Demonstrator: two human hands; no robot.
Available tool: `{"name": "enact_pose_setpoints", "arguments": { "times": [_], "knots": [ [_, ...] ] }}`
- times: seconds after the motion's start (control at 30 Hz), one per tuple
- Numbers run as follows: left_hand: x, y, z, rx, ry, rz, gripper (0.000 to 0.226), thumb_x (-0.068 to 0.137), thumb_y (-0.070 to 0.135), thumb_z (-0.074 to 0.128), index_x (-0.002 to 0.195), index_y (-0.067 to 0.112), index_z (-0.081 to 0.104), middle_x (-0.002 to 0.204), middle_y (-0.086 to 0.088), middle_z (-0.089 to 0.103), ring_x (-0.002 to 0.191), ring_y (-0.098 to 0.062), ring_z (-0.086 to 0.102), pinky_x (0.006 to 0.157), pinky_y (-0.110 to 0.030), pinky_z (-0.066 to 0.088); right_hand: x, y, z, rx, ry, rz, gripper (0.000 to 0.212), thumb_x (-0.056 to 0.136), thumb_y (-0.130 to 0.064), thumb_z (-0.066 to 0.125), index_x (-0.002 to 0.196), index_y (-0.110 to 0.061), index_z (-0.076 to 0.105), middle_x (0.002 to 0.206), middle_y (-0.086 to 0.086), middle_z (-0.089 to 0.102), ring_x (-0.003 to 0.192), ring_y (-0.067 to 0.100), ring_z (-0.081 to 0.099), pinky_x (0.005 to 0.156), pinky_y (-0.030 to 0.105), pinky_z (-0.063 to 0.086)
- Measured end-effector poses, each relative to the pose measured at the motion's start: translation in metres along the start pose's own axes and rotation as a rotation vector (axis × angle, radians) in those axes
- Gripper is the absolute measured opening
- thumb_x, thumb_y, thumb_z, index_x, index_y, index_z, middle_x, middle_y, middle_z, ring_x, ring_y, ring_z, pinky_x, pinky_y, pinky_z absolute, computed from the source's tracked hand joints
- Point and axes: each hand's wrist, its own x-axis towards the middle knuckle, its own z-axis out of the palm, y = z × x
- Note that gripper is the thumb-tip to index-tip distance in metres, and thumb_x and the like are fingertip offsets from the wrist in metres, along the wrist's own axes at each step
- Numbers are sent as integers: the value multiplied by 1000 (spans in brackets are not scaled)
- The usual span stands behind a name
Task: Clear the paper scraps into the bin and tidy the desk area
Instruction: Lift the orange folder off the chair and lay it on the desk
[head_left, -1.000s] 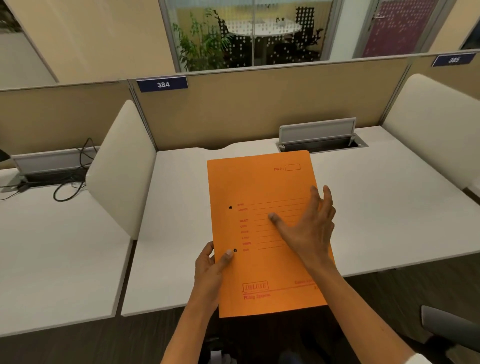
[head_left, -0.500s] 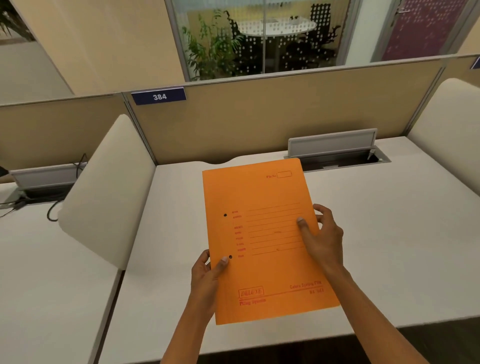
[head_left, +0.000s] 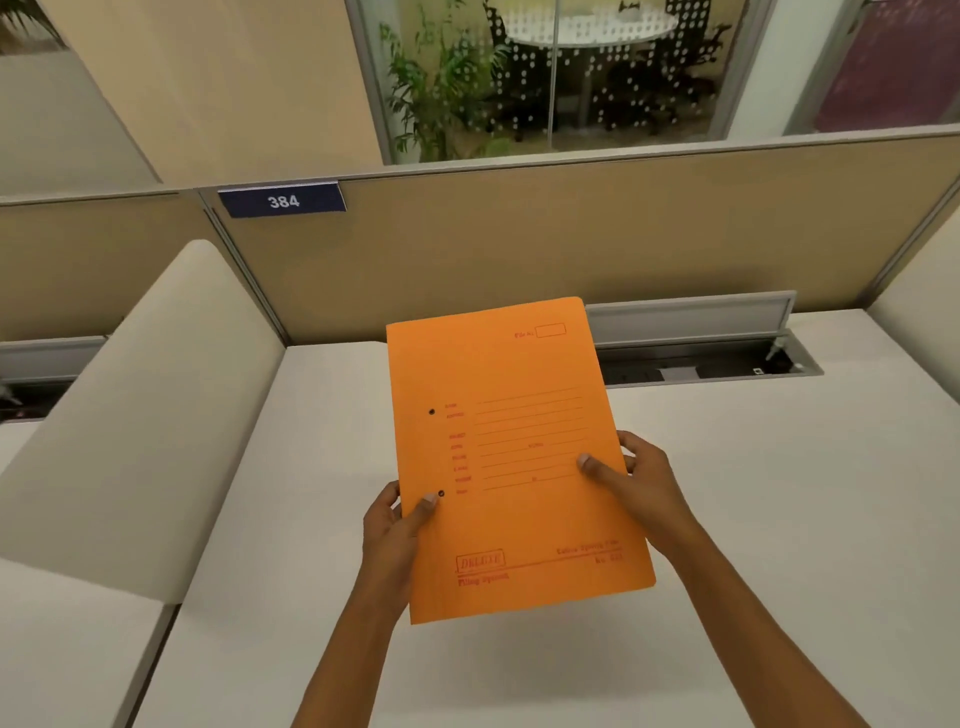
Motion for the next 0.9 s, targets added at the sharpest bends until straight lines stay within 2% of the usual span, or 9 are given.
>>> {"name": "enact_pose_setpoints", "arguments": {
  "times": [0.13,0.23,0.47,0.67,0.83,0.9],
  "knots": [
    [20,6,12,8,19,-16,49,78,34,77,122,18,62,112,-5,77,94,-32,76,81,-60,60,17,5,-5,26,-24,7,43,72,-56,75,109,-40,59,106,-15,70,81,10,74,55,20,57],
    [38,11,15,26,41,-27,40,83,32,76,119,20,62,110,-4,77,91,-31,76,80,-59,60,30,3,0,40,-5,21,45,72,-53,76,111,-37,59,105,-15,70,87,11,73,59,20,56],
    [92,21,14,22,72,-108,31,88,23,75,115,17,62,107,-6,77,84,-28,77,67,-46,62,58,25,13,137,49,122,34,90,-21,74,121,-22,63,107,2,76,90,22,75,74,41,62],
    [141,27,25,130,65,-144,35,87,-1,59,117,17,55,111,-9,71,94,-34,71,74,-47,59,91,35,30,185,106,150,31,95,-17,67,125,-23,61,109,2,75,93,24,73,68,34,57],
    [179,14,32,221,76,-142,38,86,-2,54,120,16,52,110,-4,70,94,-30,70,71,-43,58,127,46,36,156,123,174,26,95,-12,67,116,-28,64,96,-13,77,79,10,75,60,22,55],
    [194,5,36,239,73,-149,39,86,-3,54,120,14,52,111,-5,69,96,-30,69,72,-43,58,145,53,37,139,125,189,27,95,-11,66,116,-29,64,94,-13,77,79,10,75,61,23,54]
  ]
}}
